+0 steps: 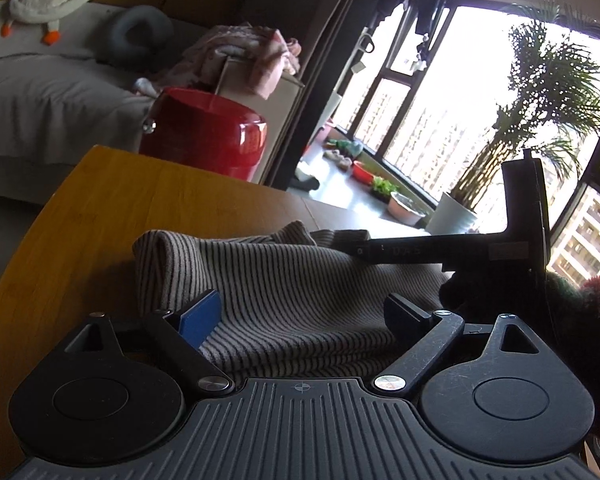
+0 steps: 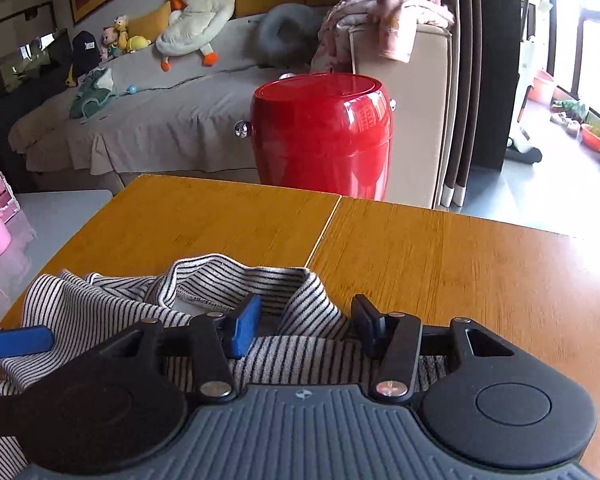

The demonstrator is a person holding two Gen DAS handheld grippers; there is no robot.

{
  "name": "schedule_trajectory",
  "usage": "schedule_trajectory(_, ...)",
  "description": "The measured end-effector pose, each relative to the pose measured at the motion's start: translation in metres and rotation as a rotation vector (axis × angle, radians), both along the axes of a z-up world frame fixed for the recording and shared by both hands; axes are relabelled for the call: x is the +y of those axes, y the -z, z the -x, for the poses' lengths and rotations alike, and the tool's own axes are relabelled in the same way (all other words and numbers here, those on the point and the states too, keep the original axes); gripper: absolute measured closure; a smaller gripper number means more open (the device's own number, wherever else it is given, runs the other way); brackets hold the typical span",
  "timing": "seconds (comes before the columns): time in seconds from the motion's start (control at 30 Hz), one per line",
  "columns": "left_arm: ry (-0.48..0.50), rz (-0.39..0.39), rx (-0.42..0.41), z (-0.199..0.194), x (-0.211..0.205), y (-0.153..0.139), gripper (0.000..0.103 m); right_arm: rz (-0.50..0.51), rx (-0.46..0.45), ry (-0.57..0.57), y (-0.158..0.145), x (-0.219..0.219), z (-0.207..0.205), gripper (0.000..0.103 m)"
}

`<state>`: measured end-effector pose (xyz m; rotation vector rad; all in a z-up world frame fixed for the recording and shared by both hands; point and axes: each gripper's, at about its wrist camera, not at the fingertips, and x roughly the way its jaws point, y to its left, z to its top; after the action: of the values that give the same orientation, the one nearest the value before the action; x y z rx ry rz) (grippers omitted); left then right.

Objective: Fold clothes

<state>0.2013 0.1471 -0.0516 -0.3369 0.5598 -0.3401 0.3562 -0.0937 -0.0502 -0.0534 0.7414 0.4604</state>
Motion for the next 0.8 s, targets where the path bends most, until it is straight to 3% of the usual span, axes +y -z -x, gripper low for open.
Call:
schedule_trajectory(0.07,-0.001,0.007,-0.003,0.000,0.001,0.000,0.009,0.014,-0.009,0.002,0.000,0.001,0.003,0.060)
schedule_trajectory(0.17,-0.033,0.017,-0.016,0.006,0.004,-0.003,0.009,0.023,-0.024,0.028,-0.005,0.003,0.008,0.086)
schedule_trajectory(0.23,-0.056,0.025,-0.026,0.010,0.009,-0.009,0.008,-0.009,-0.026,0.029,-0.014,-0.001,0.014,0.091)
schedule_trajectory(0.4,-0.086,0.088,-0.064,0.033,0.030,-0.025,0.006,-0.146,-0.082,-0.005,-0.068,-0.025,0.060,0.093)
schedule_trajectory(0.53,-0.109,0.136,-0.080,0.055,0.047,-0.035,0.005,-0.194,-0.140,-0.063,-0.100,-0.041,0.119,0.095)
schedule_trajectory(0.67,-0.122,0.179,-0.080,0.079,0.061,-0.045,0.005,-0.212,-0.135,-0.072,-0.101,-0.058,0.170,0.098)
schedule_trajectory(0.8,-0.135,0.157,-0.092,0.103,0.067,-0.057,0.005,-0.224,-0.073,-0.092,-0.078,-0.068,0.208,0.099)
